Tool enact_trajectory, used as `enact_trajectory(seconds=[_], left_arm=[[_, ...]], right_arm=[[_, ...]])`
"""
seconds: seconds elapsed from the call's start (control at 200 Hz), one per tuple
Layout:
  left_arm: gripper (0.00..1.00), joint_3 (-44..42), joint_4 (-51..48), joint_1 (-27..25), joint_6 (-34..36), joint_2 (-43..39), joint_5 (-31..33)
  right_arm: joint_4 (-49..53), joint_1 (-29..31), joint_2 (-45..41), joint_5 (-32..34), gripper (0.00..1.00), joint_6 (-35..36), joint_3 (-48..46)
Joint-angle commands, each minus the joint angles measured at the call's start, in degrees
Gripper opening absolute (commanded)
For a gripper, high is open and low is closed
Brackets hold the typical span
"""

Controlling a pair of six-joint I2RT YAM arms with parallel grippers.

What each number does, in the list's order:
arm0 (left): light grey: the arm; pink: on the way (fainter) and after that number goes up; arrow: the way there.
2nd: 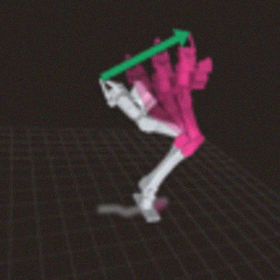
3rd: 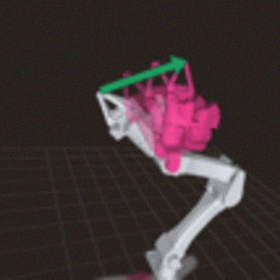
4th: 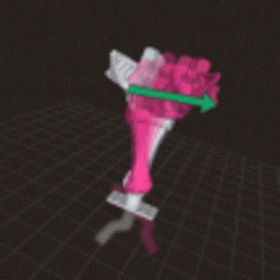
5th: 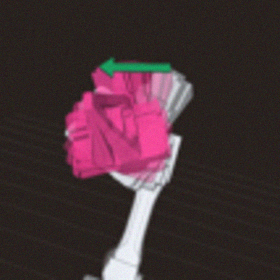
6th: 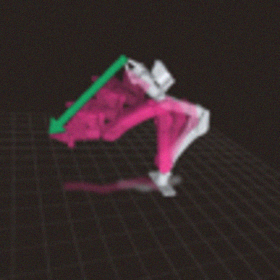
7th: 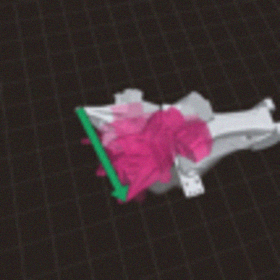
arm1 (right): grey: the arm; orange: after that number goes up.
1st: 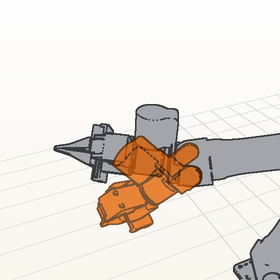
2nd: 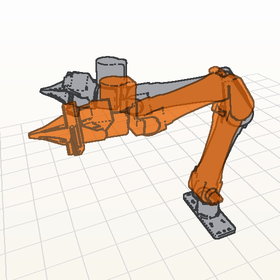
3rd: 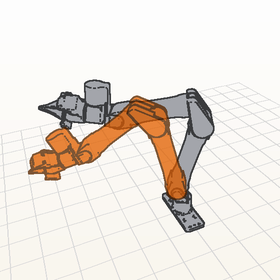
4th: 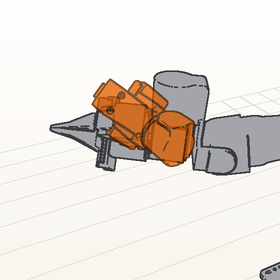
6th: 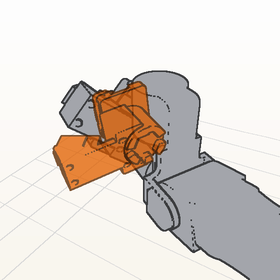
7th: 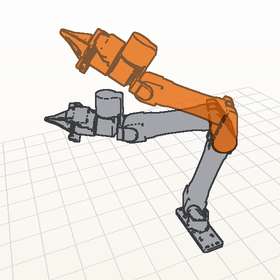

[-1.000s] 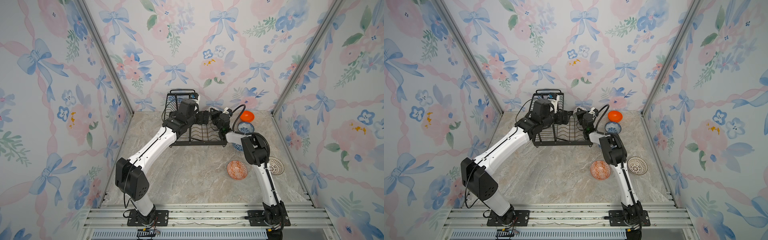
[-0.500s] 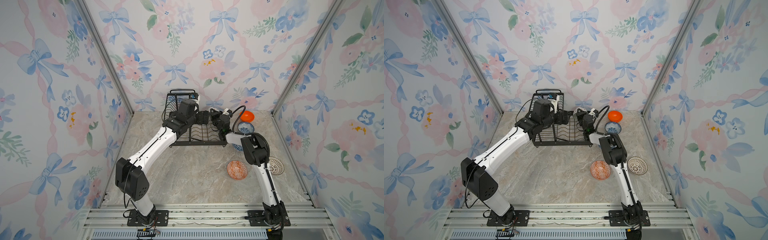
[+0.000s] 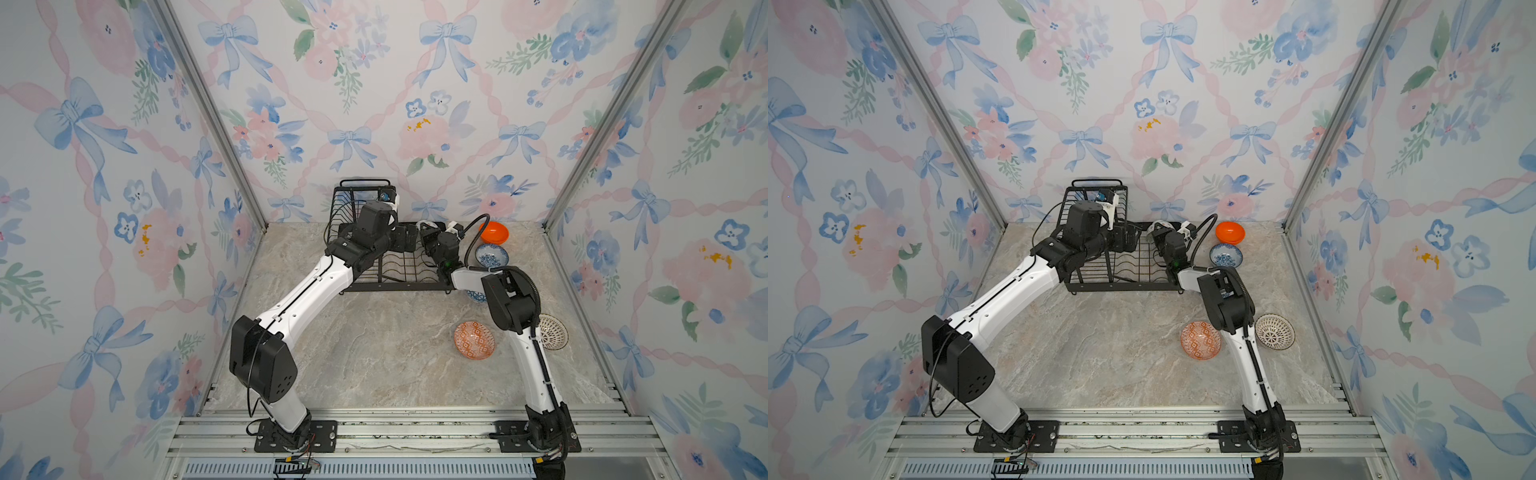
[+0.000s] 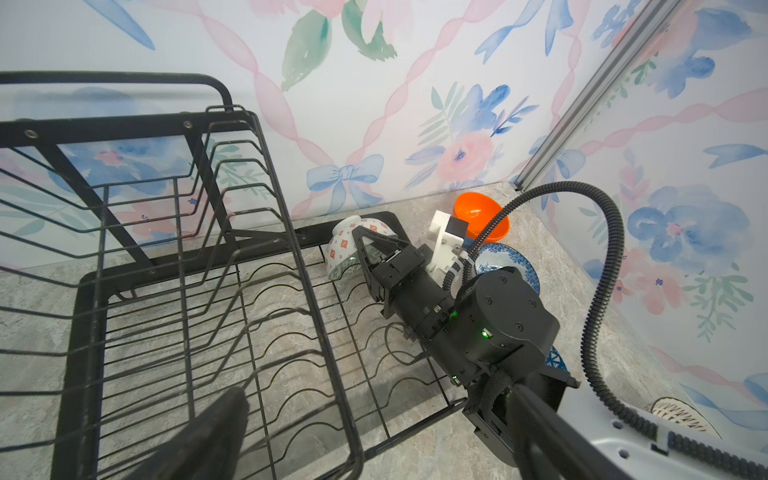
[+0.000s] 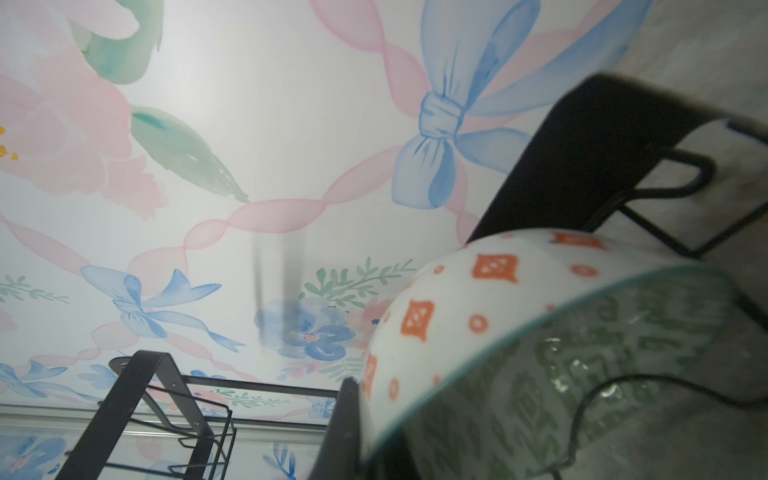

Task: Load the bowls into the dish rack
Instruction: 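Lower the green-patterned bowl into the rack slots with the right gripper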

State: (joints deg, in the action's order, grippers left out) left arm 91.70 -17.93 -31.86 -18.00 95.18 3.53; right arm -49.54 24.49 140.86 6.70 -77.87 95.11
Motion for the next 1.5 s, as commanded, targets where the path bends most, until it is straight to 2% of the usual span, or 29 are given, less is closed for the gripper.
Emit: enact_trajectory(seconds=[0.0, 0.445, 1.365, 1.49], left_arm=[[0.98, -1.3, -0.2, -0.2, 0.2, -2.5, 1.3], [0.98, -1.2, -0.2, 0.0, 0.5, -1.7, 0.6], [0.98, -0.8, -0.2, 0.0, 0.2, -1.0, 1.7], [0.98, -0.3, -0.2, -0.1, 0.2, -0.5, 1.7]], right_arm=[[1.2, 1.0, -3.4, -0.5, 0.00, 0.1, 0.5], [13.2, 1.7, -3.6, -1.0, 0.00, -0.5, 4.0], [18.8, 0.3, -3.2, -1.4, 0.07, -3.3, 4.5], [19.7, 0.2, -3.8, -1.6, 0.12, -3.3, 3.8]])
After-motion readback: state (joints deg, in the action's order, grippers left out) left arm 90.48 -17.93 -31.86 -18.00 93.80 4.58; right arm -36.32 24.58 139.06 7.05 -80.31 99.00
